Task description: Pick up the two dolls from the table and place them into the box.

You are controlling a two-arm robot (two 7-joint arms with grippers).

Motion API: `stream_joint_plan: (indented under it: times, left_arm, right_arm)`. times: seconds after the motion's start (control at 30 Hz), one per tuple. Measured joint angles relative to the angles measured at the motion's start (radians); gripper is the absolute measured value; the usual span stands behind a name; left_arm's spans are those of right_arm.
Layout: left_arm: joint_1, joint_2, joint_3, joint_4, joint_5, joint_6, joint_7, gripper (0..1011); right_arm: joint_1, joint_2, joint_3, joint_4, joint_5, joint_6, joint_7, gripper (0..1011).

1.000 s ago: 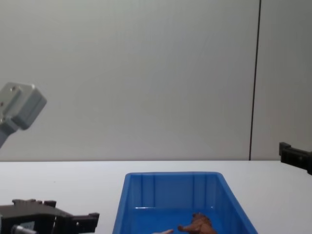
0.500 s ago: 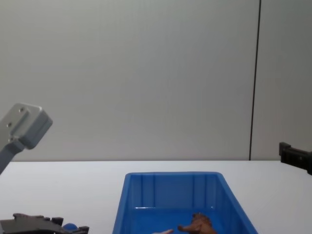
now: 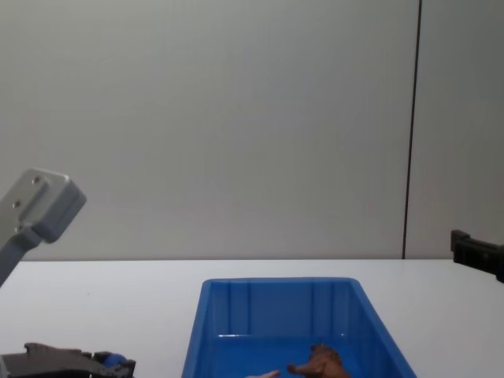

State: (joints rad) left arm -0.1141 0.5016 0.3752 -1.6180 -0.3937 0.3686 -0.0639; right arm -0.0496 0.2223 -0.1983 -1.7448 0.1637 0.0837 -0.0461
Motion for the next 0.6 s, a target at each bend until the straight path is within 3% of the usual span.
stream_joint_plan:
  times: [0.6]
  left_arm:
    - [-0.007, 0.011, -0.024, -0.078, 0.009, -0.065, -0.011, 160]
  right_arm:
    - [0.000, 0.000, 0.000, 0.000, 0.000, 0.000, 0.000, 1001]
